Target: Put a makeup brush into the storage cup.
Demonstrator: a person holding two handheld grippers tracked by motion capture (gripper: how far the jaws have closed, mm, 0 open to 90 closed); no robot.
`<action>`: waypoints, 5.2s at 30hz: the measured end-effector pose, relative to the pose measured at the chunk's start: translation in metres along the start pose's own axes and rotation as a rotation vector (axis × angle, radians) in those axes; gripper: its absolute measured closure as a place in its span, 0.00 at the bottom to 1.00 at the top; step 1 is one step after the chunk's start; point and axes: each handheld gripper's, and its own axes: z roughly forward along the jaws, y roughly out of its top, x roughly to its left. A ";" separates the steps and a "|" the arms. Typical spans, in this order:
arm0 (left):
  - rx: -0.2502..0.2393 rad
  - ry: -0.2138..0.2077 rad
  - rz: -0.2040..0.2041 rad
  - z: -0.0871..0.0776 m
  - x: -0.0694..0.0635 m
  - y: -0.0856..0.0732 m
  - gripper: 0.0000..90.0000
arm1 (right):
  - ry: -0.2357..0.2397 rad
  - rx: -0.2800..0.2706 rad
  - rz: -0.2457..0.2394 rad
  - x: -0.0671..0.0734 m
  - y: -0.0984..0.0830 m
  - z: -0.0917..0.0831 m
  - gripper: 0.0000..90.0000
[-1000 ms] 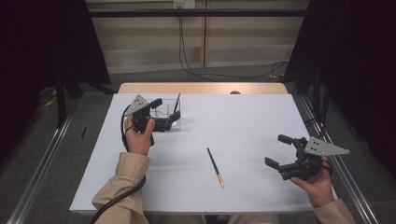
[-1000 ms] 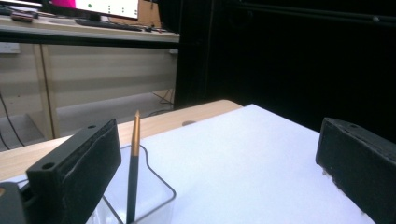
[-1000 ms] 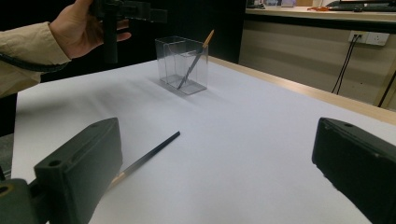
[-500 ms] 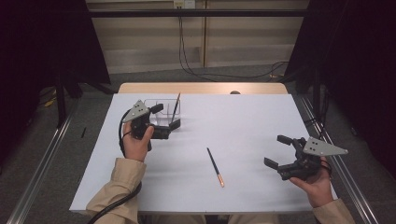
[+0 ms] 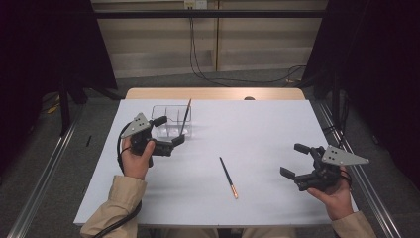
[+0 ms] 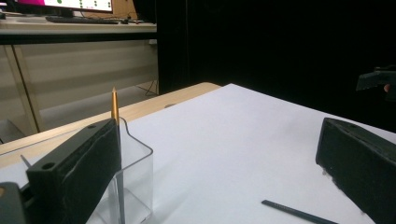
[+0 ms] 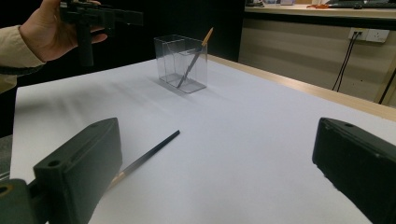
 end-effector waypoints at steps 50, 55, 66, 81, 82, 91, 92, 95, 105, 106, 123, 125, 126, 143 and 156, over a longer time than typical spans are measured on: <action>0.009 0.013 0.045 -0.064 -0.005 -0.020 0.00 | -0.006 0.002 -0.001 -0.001 0.000 0.000 0.01; 0.006 0.009 0.047 -0.068 -0.007 -0.021 0.00 | -0.009 0.002 0.003 -0.002 0.000 0.001 0.01; -0.004 0.013 0.047 -0.079 -0.009 -0.024 0.00 | -0.021 -0.003 0.020 -0.008 0.000 0.003 0.01; 0.012 0.015 0.049 -0.081 -0.007 -0.029 0.00 | -0.016 0.014 0.008 -0.007 0.001 0.012 0.01; 0.010 0.014 0.049 -0.081 -0.007 -0.029 0.00 | -0.019 0.014 0.009 -0.006 0.002 0.013 0.01; 0.005 0.005 0.048 -0.078 -0.009 -0.029 0.00 | -0.048 0.043 0.025 -0.009 0.002 0.020 0.01; 0.006 0.002 0.053 -0.077 -0.009 -0.028 0.00 | -0.048 0.048 0.027 -0.009 0.002 0.020 0.01; 0.003 -0.002 0.056 -0.075 -0.010 -0.028 0.00 | -0.056 0.049 0.029 -0.010 0.002 0.022 0.01; 0.006 -0.017 0.052 -0.071 -0.011 -0.029 0.00 | -0.062 0.047 0.043 -0.011 0.009 0.030 0.01; 0.006 -0.018 0.053 -0.071 -0.011 -0.029 0.00 | -0.063 0.047 0.040 -0.010 0.010 0.032 0.01; 0.012 -0.036 0.051 -0.067 -0.010 -0.031 0.00 | -0.037 0.070 0.051 -0.002 0.024 0.068 0.01; 0.013 -0.037 0.053 -0.067 -0.010 -0.031 0.00 | -0.030 0.076 0.049 0.000 0.024 0.074 0.01; 0.012 -0.036 0.055 -0.066 -0.010 -0.031 0.00 | -0.026 0.080 0.049 0.000 0.024 0.076 0.01; 0.013 -0.058 0.053 -0.057 -0.007 -0.031 0.00 | -0.023 0.176 0.059 0.009 0.026 0.097 0.01; 0.010 -0.080 0.058 -0.050 -0.007 -0.028 0.00 | -0.007 0.262 0.048 0.017 0.027 0.115 0.01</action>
